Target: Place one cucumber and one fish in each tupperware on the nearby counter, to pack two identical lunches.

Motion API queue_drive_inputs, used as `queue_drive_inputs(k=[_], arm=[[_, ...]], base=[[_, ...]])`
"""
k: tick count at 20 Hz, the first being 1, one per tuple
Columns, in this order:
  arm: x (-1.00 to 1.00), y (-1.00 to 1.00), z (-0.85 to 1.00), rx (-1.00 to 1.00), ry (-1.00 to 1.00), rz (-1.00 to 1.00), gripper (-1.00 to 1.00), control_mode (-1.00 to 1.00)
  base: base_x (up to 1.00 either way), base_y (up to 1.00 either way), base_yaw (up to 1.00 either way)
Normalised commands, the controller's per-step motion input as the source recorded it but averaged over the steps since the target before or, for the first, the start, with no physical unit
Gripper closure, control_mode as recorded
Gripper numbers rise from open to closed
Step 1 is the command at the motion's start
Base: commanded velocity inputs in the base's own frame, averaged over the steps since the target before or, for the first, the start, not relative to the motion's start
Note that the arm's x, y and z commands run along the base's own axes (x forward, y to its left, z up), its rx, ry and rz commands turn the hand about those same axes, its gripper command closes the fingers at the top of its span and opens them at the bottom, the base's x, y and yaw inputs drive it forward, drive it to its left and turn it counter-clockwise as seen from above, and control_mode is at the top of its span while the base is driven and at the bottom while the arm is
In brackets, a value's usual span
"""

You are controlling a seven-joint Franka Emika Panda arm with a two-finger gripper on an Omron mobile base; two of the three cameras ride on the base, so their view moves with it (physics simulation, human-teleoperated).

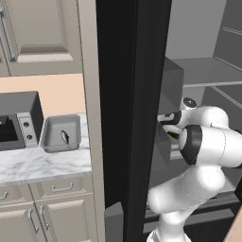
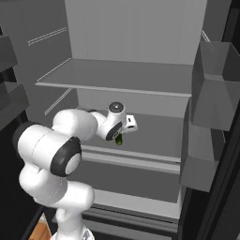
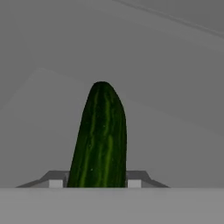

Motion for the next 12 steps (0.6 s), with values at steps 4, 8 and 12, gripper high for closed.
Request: queue_drive_inputs(k=[4, 8, 12], arm=[[-0.81, -0.62, 0.36, -0.03, 0.03, -0.01, 1.00, -1.00], [-0.92, -0.30, 0.17, -0.01, -0.09, 0.00, 1.00, -1.00], [-1.00, -0.16, -0.03, 0.00, -0.24, 0.00, 1.00, -1.00]], base=[[0.00, 0.00, 0.00], [0.00, 0.00, 0.00], [0.00, 0.00, 0.00]])
